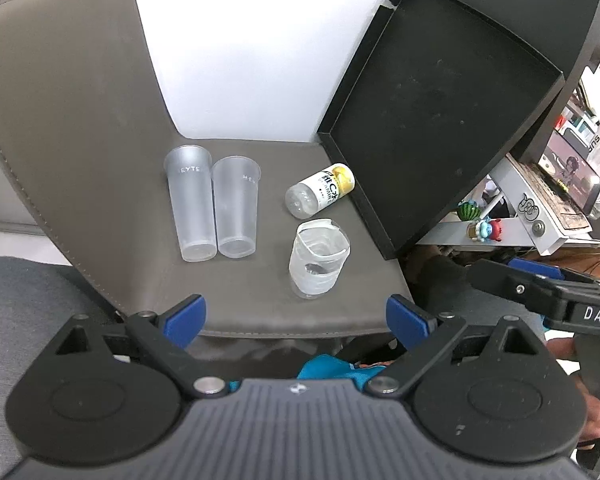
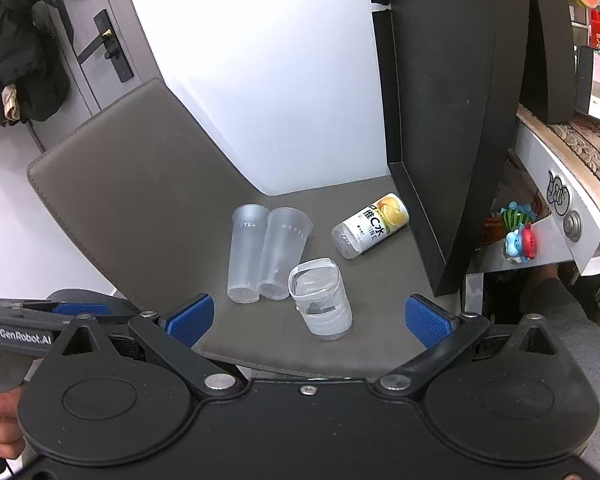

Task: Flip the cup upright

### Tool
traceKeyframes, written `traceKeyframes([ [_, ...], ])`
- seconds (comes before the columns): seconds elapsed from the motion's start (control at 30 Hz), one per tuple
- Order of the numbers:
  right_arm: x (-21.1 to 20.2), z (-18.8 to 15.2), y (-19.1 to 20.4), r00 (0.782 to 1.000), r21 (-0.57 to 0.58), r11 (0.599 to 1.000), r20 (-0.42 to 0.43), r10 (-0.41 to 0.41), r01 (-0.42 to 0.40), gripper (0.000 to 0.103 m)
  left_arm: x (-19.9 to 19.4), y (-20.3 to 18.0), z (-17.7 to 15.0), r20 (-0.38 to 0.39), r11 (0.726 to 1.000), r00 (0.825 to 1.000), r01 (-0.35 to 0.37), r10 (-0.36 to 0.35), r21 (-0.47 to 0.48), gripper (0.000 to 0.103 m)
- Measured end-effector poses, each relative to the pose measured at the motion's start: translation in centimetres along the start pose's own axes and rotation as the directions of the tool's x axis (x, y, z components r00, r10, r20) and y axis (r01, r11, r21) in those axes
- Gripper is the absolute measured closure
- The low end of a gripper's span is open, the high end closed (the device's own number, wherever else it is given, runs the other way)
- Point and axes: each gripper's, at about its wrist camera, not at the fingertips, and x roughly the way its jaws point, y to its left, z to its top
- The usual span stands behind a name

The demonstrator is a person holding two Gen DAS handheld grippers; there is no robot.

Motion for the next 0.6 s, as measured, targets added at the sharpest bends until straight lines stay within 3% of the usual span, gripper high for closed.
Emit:
traceKeyframes([
  [0.27, 0.1, -0.1, 0.14, 1.0, -0.011, 1.0, -0.009, -0.019, 0.019, 0.0, -0.44, 0.26, -0.19, 0.0, 0.999, 0.999, 0.034, -0.034, -0.023, 0.007],
  [0.6, 0.04, -0.38, 0.48, 0.999, -0.028, 0.999, -0.011, -0.031, 0.031, 0.0, -0.84, -0.14, -0.32, -0.002, 1.0, 1.0, 0.019, -0.019, 0.005, 0.007],
])
